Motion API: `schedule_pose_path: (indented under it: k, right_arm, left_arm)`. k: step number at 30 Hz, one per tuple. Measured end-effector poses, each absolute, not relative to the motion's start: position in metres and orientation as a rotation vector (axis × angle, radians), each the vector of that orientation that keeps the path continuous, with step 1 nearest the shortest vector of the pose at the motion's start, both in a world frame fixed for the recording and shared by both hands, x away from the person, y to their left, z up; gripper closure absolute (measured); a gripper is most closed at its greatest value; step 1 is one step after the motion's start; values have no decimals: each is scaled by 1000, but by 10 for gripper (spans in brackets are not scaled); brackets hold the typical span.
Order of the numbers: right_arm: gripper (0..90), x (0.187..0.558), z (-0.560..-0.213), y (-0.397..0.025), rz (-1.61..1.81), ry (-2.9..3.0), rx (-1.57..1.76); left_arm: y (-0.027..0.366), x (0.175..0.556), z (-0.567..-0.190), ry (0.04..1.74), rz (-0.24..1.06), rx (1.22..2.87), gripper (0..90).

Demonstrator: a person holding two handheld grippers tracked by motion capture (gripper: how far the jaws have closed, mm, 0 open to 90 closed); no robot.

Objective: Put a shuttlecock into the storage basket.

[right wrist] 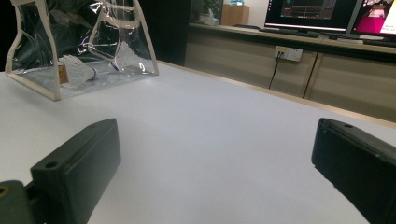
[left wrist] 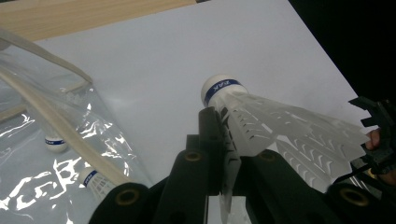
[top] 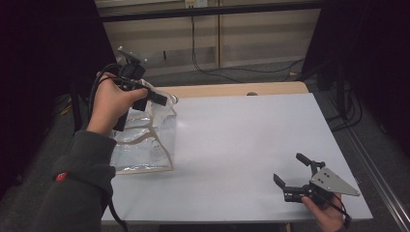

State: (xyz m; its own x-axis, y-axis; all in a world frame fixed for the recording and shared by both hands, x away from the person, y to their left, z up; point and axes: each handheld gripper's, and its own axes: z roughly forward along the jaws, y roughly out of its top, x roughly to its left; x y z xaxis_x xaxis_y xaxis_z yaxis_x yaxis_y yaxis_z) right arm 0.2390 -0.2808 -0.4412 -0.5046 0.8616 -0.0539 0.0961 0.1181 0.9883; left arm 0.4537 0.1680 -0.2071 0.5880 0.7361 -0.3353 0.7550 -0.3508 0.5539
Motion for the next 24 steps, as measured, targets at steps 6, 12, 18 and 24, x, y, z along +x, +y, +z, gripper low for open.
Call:
schedule_pose_path:
  k: [6,12,18,24]
  right_arm:
    - [15,239,-441,-281,1447,1727,934]
    - [15,239,-441,-281,1449,1727,937]
    - [15,239,-441,-281,1449,1727,937]
    - [15,239,-441,-280,1448,1726,935]
  left_arm:
    - [173,453,-205,1189,-29,2121,884]
    - [180,452,-201,1199,-25,2113,884]
    - [189,452,-200,1214,-11,2106,884]
    - [197,452,-200,1240,-1,2095,885]
